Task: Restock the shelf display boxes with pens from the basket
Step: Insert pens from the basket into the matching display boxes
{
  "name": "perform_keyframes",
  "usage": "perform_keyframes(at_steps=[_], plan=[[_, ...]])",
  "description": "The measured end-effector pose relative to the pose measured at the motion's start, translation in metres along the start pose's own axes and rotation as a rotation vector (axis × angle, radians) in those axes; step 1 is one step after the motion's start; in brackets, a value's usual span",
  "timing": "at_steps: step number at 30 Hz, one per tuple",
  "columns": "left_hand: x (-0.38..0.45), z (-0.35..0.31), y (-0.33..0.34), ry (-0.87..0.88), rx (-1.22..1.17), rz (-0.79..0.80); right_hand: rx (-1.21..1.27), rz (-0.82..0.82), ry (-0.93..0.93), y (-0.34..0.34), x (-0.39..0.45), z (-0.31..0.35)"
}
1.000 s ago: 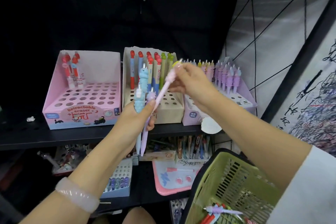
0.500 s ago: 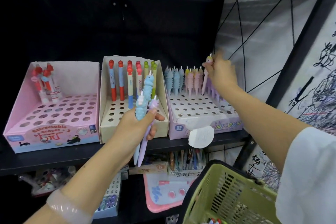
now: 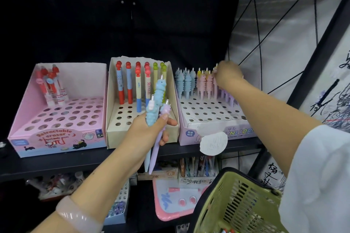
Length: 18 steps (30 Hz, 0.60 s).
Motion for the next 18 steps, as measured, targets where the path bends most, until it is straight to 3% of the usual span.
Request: perform_keyframes(at_steps=[5, 10, 15, 18], plan=[[-0.002, 0.0, -0.007, 0.012, -0.017, -0.015, -0.195, 0.01, 0.009, -0.002, -0.006, 0.004], [-0.003, 0.002, -0.008, 0.012, -0.052, -0.02, -0.173, -0.15, -0.037, -0.01, -0.014, -0.002], [-0.003, 0.005, -0.003, 0.018, -0.108, -0.014, -0.315, -0.068, -0.104, 0.003, -0.023, -0.012], [-0.003, 0.004, 0.002, 0.032, -0.121, -0.012, -0.14, -0.096, -0.132, -0.004, -0.03, -0.011]])
Point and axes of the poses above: each hand's wrist, its own x-axis towards the middle knuckle, its own y-axis out of the palm, z = x × y, the point moved 4 cm from there along x, towards the middle knuckle, and after that the axes turned 5 degrees about z, right-handed, at the moved point
